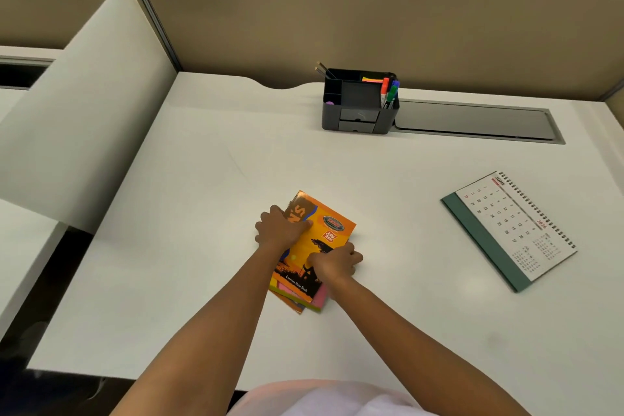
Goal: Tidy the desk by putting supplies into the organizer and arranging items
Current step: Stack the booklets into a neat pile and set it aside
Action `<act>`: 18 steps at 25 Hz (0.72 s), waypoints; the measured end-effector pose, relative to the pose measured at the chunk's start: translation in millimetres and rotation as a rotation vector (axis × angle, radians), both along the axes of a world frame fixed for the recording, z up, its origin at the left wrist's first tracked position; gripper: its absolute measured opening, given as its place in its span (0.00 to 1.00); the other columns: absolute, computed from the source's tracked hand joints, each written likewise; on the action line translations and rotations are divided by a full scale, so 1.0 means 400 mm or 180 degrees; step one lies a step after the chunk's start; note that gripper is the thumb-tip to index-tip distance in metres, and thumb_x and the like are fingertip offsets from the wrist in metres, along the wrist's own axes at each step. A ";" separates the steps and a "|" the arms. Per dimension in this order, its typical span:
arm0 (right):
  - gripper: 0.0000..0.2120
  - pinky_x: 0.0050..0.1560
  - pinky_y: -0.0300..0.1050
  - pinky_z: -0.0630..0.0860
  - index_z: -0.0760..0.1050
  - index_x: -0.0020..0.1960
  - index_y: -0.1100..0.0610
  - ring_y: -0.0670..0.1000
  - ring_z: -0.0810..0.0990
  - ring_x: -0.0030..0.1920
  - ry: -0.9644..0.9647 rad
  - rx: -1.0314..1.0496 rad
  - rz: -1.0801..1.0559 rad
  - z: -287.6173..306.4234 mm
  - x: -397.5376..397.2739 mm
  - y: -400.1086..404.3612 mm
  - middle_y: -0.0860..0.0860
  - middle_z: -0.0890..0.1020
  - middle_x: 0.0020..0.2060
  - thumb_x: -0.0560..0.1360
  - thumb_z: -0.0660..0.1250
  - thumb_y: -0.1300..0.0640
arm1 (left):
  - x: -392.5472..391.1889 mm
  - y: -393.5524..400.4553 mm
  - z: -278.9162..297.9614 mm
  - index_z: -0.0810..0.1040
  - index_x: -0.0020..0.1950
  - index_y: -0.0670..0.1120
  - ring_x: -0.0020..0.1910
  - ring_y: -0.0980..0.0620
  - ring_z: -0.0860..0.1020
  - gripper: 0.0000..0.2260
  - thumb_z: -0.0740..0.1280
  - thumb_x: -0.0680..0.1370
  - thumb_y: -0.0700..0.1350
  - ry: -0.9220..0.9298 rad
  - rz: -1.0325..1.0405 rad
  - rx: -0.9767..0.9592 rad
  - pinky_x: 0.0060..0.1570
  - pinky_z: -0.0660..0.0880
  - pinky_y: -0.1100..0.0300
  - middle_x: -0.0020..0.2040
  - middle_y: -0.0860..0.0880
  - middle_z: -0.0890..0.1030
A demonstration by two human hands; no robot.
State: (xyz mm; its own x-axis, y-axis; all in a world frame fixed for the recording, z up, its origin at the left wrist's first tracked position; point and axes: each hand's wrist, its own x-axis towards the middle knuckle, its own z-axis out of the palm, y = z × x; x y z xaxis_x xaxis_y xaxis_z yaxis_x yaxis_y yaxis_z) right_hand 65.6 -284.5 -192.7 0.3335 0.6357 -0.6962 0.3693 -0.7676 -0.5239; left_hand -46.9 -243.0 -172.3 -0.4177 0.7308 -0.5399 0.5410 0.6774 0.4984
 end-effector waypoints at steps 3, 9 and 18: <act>0.35 0.61 0.54 0.76 0.60 0.69 0.57 0.60 0.73 0.62 -0.0029 0.0062 0.0045 0.001 0.016 0.003 0.58 0.65 0.65 0.67 0.74 0.57 | -0.028 -0.009 0.000 0.67 0.63 0.40 0.60 0.41 0.75 0.43 0.77 0.59 0.63 -0.0248 0.0166 -0.0153 0.54 0.75 0.49 0.59 0.43 0.74; 0.34 0.56 0.51 0.79 0.64 0.68 0.56 0.58 0.75 0.60 0.0209 0.0262 -0.0142 -0.010 0.040 0.006 0.56 0.69 0.63 0.66 0.76 0.57 | -0.039 -0.022 0.015 0.81 0.46 0.42 0.35 0.47 0.80 0.17 0.79 0.66 0.51 -0.1615 0.0609 -0.0100 0.34 0.75 0.59 0.43 0.41 0.83; 0.29 0.52 0.51 0.82 0.72 0.58 0.52 0.51 0.83 0.50 0.1094 0.1004 0.0199 0.059 0.102 0.113 0.50 0.83 0.52 0.62 0.81 0.51 | 0.032 0.011 0.117 0.82 0.51 0.49 0.43 0.50 0.84 0.16 0.78 0.68 0.54 -0.2151 0.0870 0.1122 0.37 0.78 0.59 0.44 0.49 0.85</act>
State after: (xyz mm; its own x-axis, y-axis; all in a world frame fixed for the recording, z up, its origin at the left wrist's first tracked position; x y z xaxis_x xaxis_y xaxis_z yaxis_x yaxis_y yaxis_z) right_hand 106.6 -239.5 -169.3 0.0718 0.8454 -0.5292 0.1739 -0.5331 -0.8280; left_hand -34.3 -238.8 -125.7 -0.2720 0.8243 -0.4965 -0.1153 0.4843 0.8673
